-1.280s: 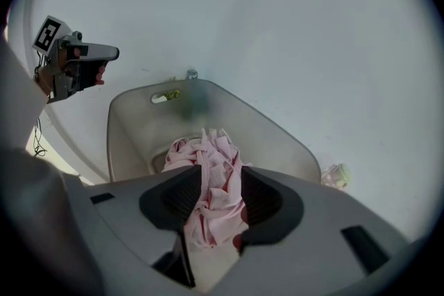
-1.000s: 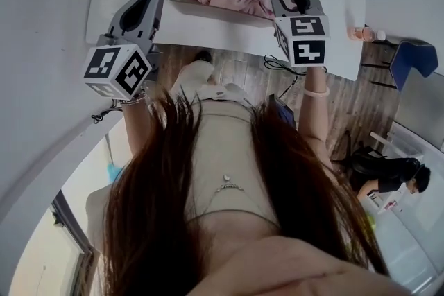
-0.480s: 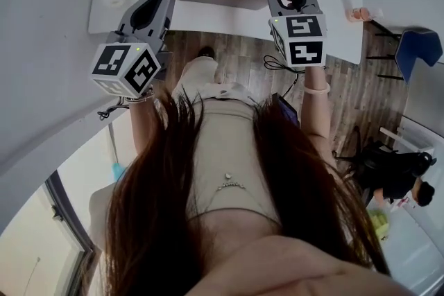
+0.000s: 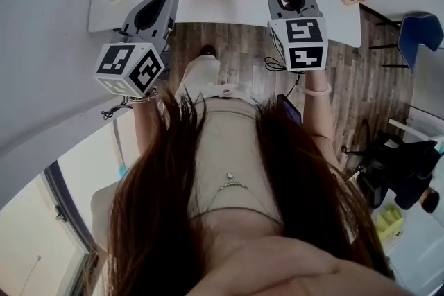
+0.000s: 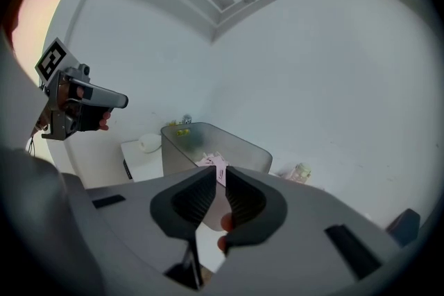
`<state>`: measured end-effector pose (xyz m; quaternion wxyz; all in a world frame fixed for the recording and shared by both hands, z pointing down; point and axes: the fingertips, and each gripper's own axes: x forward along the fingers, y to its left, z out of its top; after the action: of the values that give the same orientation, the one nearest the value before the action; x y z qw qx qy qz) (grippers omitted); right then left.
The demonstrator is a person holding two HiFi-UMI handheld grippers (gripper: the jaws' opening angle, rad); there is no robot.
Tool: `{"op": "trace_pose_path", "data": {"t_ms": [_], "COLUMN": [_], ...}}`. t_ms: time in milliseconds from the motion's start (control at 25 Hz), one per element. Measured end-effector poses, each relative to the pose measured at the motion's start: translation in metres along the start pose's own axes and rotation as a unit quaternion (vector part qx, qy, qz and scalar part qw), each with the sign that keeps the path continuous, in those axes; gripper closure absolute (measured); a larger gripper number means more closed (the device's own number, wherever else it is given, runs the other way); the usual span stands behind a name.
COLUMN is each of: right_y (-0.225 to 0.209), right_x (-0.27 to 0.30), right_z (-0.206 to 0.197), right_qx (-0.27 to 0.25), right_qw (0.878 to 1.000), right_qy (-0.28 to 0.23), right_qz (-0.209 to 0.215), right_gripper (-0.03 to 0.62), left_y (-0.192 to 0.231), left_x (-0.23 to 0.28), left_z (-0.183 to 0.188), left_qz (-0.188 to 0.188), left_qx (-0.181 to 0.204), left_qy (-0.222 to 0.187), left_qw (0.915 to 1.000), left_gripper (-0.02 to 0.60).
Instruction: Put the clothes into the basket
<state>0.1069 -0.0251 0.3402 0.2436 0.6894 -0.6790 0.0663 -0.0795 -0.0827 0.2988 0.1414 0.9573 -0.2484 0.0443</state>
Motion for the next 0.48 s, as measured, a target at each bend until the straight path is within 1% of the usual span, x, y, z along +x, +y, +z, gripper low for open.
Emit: {"op": "trace_pose_path", "data": {"t_ms": [200, 480], "right_y": [-0.001, 0.01], "right_x": [-0.037, -0.068], "right_z": [-0.01, -0.024], "right_qx": [0.01, 0.017], "right_qw": [0.999, 0.999], "right_qy": [-0.023, -0.029], "right_qz": [-0.021, -0.022], "right_gripper": [0.557, 0.56], "left_y": [-0.032, -0.055], "left_x": [-0.01, -0.031], "left_z": [-0.009, -0.024], "left_qz": [-0.015, -0.022], "left_qx": [0.008, 0.006], "left_qy": [0.001, 0.007], "left_qw": [0.9999, 0.9997], "left_gripper": [0.572, 0.572]}}
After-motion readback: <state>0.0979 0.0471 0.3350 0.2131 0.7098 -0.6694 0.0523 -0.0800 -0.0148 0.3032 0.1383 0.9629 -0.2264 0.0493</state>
